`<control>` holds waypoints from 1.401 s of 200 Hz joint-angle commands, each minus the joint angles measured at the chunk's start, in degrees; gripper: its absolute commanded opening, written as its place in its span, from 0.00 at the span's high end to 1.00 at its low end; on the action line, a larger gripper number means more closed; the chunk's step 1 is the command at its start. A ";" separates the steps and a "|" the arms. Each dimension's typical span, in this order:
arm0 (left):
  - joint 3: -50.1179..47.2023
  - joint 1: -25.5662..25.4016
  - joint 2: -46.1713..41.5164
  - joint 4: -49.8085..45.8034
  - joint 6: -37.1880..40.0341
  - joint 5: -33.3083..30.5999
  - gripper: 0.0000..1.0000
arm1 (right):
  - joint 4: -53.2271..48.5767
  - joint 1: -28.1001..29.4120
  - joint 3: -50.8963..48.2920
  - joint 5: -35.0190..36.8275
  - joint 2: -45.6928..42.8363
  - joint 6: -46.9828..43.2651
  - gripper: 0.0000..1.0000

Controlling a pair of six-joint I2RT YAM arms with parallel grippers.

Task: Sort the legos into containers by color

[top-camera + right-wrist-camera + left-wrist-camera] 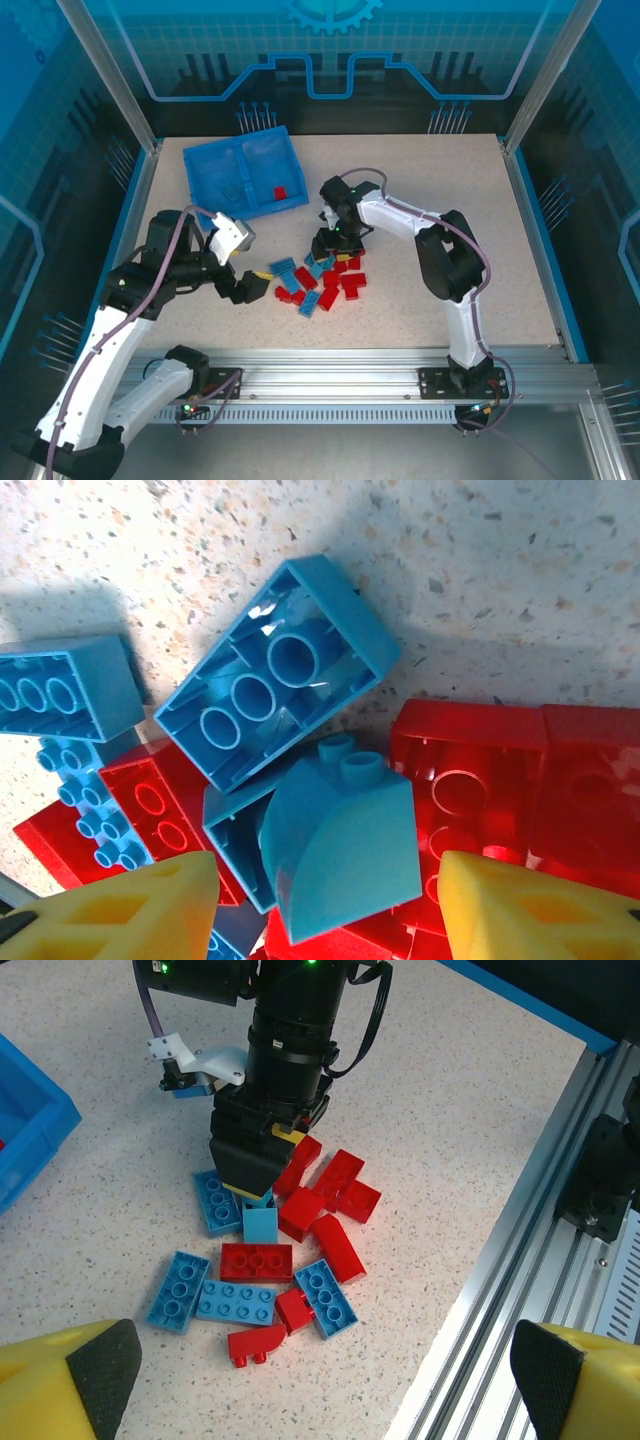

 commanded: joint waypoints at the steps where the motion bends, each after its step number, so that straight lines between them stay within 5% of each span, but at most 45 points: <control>1: -0.97 -0.32 -0.41 2.14 1.32 1.27 0.01 | -2.58 0.66 1.82 -2.15 1.90 0.56 0.44; 91: -1.96 -0.32 0.45 3.97 1.03 0.30 0.01 | -1.08 0.82 1.99 -1.68 1.02 0.91 0.62; 173: -2.81 -0.32 -0.41 11.65 -9.70 -15.90 0.01 | -3.62 1.05 8.67 1.87 -8.00 -2.83 0.61; 208: 0.87 -0.23 0.95 11.63 -27.62 -32.71 0.01 | -3.06 3.05 18.02 2.56 -6.91 -6.16 0.60; 246: 10.78 0.92 6.26 -1.91 -50.50 -48.21 0.01 | -2.48 6.04 30.81 1.80 0.17 -8.36 0.60; 280: 15.86 8.68 8.23 -11.58 -66.39 -45.49 0.01 | -1.51 8.04 46.02 2.24 11.22 -6.51 0.59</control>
